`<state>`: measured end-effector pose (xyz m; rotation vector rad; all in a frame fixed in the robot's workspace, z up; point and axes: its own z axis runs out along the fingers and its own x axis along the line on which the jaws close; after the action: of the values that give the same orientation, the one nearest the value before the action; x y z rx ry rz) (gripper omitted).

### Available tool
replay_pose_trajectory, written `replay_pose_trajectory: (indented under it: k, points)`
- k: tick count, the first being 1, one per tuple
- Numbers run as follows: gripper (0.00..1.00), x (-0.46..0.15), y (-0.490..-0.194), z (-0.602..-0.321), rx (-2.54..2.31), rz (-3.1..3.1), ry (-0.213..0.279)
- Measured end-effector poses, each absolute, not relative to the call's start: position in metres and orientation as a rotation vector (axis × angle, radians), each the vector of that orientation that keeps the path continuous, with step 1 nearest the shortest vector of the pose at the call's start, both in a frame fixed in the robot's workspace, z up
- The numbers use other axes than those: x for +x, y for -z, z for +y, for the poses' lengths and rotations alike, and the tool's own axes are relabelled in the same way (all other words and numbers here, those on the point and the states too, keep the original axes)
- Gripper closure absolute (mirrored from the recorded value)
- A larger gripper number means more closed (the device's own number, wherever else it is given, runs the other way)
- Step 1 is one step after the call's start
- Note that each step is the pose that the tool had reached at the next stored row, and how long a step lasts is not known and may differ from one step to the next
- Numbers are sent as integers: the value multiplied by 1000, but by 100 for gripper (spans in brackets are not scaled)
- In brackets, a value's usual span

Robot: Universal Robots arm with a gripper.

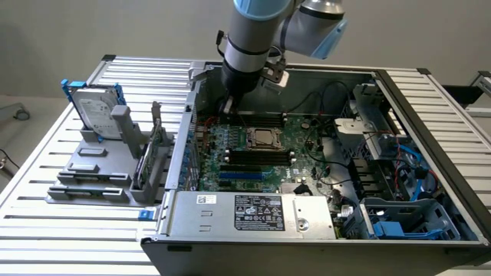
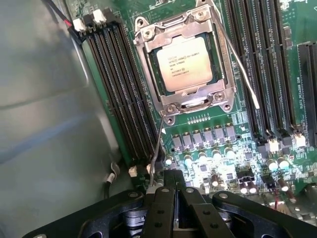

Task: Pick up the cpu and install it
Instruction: 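Install the first cpu locking lever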

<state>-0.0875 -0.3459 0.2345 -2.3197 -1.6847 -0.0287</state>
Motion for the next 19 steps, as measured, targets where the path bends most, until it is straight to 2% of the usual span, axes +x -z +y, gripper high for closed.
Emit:
replay_pose_trajectory:
  k: [19]
  points:
    - [89,-91,-242,-346,-2449,-1503,77]
